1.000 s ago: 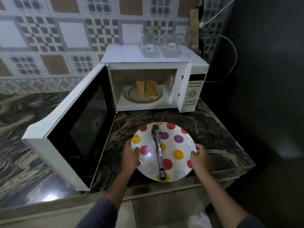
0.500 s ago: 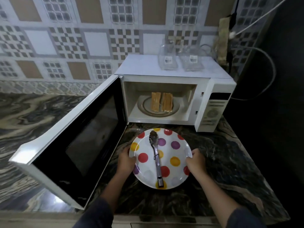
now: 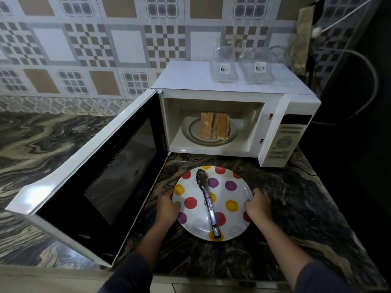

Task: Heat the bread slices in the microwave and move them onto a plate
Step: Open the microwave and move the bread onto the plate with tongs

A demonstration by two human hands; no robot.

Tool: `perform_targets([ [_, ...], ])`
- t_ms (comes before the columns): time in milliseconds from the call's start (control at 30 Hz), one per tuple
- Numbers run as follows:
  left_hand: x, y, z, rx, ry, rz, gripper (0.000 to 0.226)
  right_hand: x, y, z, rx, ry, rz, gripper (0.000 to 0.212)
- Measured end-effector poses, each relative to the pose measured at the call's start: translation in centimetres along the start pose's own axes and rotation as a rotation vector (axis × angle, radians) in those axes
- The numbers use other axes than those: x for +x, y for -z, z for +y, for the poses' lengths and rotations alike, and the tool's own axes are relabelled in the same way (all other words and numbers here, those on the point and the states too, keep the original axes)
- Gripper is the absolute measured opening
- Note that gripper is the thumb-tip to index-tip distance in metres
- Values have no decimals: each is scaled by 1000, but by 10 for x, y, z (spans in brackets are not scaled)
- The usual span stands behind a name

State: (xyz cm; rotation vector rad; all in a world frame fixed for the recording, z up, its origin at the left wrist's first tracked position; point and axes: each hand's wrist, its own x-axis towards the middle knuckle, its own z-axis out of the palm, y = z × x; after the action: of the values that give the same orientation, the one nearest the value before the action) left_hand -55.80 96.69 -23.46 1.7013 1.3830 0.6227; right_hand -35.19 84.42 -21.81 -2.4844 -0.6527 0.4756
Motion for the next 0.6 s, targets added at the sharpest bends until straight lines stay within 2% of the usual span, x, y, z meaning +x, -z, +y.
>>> perform_targets([
  [133,2,-1,-7,17,-33,-8,27,-9,-4,-11,-153,77,91,39],
  [233,2,-2,-9,4,-34,0,30,-19,-18,-30,-46,208,130,35],
  [333,-5,-5,-5,-28,-30,11,30,-31,-39,-48,79,280,-18,39],
  [433,-7,-11,-8,-13,-56,-24,27,-39,-52,-53,-24,321,-150,45],
  [600,-7,-12,-10,33,-62,-41,28,-38,-47,-49,-51,317,-92,19],
])
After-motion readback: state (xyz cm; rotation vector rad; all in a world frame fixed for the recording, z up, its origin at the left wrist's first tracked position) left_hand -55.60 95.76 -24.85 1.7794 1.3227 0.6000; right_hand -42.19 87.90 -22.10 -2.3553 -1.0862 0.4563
